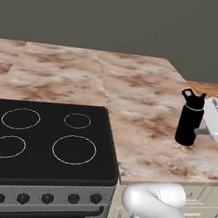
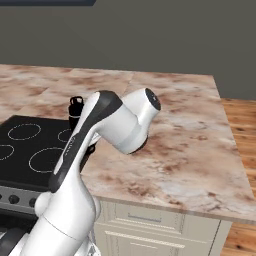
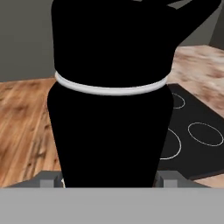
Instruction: Pick the water bottle from the counter and place it in the open cabinet.
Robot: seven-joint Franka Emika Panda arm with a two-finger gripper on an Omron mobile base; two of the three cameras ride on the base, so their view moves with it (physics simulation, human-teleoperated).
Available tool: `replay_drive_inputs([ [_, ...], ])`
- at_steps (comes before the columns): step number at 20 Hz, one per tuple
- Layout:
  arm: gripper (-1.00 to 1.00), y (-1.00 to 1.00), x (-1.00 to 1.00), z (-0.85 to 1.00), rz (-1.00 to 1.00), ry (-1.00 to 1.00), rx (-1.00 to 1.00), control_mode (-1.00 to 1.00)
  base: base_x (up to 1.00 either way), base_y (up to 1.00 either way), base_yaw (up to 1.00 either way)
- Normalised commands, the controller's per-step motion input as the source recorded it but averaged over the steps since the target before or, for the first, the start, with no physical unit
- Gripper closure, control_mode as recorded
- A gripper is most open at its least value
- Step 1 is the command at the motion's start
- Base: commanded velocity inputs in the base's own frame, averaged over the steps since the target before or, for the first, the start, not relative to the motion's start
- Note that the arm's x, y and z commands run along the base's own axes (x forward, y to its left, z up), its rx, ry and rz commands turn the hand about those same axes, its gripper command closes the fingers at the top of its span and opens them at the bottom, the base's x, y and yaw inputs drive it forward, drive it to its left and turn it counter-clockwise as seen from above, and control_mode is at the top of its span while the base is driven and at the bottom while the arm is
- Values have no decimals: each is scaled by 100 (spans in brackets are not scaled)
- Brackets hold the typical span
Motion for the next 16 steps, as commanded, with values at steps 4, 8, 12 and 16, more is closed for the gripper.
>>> replay_drive_inputs([
  [4,100,3,-64,28,0,0,3,-100,0,0,0],
  [8,100,4,-23,37,0,1,1,-100,0,0,0],
  [12,100,-2,-1,0,0,3,0,-100,0,0,0],
  [16,100,0,0,0,0,1,0,-100,0,0,0],
])
